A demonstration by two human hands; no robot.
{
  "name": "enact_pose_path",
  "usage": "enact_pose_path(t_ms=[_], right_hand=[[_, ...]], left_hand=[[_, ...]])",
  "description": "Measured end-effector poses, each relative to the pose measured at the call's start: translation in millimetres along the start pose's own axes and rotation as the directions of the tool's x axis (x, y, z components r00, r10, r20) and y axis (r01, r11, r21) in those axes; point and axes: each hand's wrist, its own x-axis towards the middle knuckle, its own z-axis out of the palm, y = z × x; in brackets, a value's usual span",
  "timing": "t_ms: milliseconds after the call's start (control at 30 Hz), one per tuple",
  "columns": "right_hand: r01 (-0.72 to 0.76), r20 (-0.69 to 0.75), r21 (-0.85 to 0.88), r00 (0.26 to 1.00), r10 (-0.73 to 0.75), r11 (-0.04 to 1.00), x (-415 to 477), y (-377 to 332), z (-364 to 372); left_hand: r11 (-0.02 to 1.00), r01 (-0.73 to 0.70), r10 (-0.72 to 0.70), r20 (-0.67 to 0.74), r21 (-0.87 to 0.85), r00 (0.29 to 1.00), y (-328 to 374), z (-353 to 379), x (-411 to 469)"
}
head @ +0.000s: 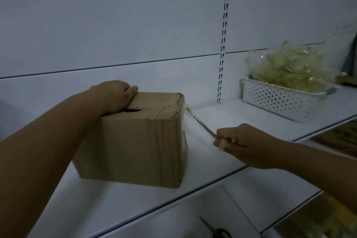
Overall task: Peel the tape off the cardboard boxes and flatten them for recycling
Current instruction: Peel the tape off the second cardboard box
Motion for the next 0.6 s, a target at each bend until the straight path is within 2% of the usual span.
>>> enact_pose_path(t_ms=[100, 167, 333, 500, 567, 600], right_hand=[[-0.007, -0.009, -0.084, 1.000, 0.006, 0.996, -9, 6, -10], [0.011, 0.037, -0.121, 0.999, -0.006, 0.993, -20, 10, -8], [0.027, 0.047, -0.095, 0.999, -0.022, 0.995, -36, 23, -8], [0.099, 0.311, -0.301, 0.950, 0.000, 0.948, -51, 57, 0], [0.089, 0.297, -0.274, 0.955, -0.004, 0.958, -64, 77, -6], [0.082, 0.232, -0.252, 0.972, -0.022, 0.964, -64, 84, -14]], left_hand=[[0.999, -0.037, 0.036, -0.027, -0.017, 0.999, -1, -1, 0], [0.998, -0.062, 0.062, -0.014, -0.023, 0.998, 0, 0, 0], [0.997, -0.081, 0.080, -0.006, -0.006, 0.997, 4, -3, -4], [0.999, -0.023, 0.023, 0.037, 0.025, 0.999, 7, -4, -5], [0.999, -0.020, 0.018, 0.032, 0.047, 0.999, 8, -3, -6], [0.998, -0.025, 0.025, 0.009, 0.061, 1.000, 9, -5, -7]])
